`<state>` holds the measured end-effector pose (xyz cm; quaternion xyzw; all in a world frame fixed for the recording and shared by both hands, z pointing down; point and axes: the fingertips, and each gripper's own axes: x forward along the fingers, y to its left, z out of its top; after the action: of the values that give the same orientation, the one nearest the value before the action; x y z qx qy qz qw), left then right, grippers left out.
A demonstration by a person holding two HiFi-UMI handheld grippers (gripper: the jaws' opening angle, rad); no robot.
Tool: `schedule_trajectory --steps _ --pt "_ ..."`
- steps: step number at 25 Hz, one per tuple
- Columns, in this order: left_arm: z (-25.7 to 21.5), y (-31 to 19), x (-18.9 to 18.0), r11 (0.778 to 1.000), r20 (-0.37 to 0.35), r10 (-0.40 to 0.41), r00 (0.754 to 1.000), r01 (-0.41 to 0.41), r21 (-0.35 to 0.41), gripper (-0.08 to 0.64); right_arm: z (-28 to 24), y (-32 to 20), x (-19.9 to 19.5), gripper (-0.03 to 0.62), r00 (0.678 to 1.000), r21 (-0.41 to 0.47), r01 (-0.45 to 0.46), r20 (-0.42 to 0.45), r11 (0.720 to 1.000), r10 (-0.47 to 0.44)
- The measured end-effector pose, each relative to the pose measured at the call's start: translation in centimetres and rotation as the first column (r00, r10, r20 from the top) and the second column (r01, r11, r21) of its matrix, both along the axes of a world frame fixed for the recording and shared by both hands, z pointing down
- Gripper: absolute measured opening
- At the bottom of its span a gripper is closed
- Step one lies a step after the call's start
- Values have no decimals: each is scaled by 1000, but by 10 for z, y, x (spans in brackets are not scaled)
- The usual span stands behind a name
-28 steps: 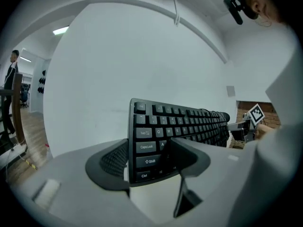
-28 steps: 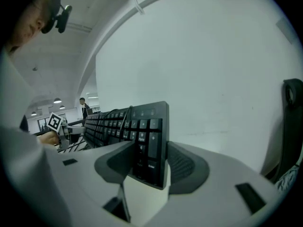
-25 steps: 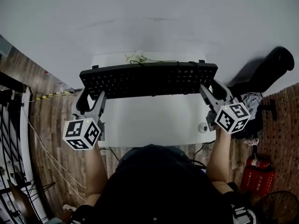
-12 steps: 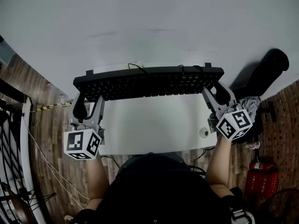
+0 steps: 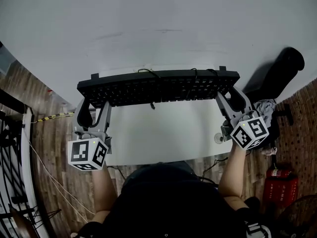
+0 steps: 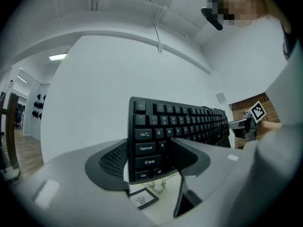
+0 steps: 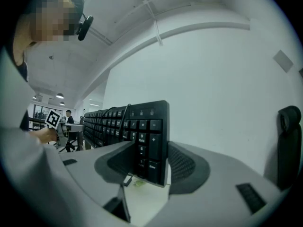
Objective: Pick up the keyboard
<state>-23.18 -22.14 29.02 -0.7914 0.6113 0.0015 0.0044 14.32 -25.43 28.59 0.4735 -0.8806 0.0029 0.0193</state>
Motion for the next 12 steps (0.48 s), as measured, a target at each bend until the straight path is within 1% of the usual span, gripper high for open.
schedule_trajectory --steps 12 --pt "7 -7 4 1000 -1 8 1000 -8 2 288 10 -5 6 216 1000 -10 -10 0 1000 10"
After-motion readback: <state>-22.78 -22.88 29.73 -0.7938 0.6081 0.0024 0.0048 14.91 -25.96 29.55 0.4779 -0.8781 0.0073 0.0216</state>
